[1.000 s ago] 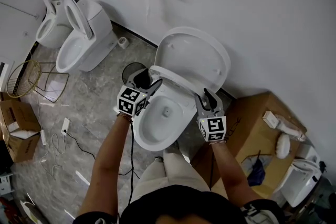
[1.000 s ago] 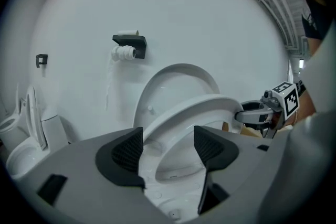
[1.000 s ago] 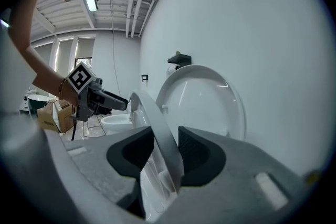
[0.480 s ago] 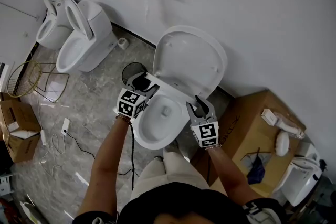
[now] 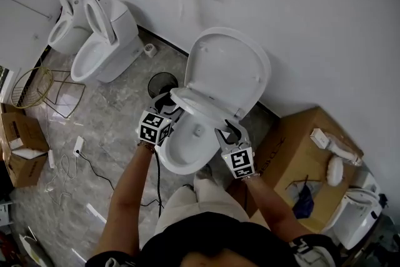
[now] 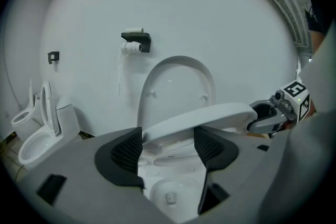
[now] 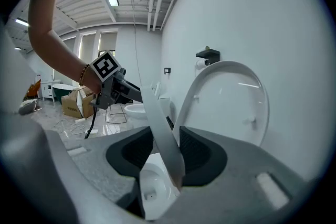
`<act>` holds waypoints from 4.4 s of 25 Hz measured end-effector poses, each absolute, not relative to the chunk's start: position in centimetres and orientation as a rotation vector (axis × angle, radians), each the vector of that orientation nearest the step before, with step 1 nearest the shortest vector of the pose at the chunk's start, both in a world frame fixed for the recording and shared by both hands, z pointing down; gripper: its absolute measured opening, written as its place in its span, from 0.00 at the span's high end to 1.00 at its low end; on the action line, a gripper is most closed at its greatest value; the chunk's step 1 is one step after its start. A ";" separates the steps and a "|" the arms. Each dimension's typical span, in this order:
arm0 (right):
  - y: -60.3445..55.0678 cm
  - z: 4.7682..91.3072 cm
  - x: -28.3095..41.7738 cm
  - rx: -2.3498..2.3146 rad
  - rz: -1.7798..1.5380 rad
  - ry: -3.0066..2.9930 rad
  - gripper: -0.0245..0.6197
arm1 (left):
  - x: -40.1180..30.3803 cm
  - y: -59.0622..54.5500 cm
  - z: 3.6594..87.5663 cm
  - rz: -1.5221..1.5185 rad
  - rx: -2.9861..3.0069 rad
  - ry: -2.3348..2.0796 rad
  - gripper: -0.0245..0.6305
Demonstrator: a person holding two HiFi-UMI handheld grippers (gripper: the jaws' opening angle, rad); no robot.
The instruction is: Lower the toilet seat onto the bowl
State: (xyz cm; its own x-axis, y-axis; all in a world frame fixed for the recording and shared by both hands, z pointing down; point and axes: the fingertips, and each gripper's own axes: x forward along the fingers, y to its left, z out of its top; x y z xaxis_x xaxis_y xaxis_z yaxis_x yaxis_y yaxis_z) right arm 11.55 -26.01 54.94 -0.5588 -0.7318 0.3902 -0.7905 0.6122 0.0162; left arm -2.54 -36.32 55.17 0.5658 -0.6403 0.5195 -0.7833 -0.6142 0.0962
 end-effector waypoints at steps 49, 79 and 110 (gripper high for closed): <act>-12.6 64.1 2.3 0.880 0.044 -2.359 0.70 | -11.0 -21.5 65.2 0.846 2.293 -1.104 0.63; -7.4 72.2 -0.6 0.768 -0.087 -2.211 0.68 | -15.5 -14.7 69.9 -0.142 1.644 -0.935 0.52; -3.7 75.9 0.9 0.832 0.248 -2.127 0.67 | -14.1 -13.4 75.3 -0.058 1.575 -0.886 0.71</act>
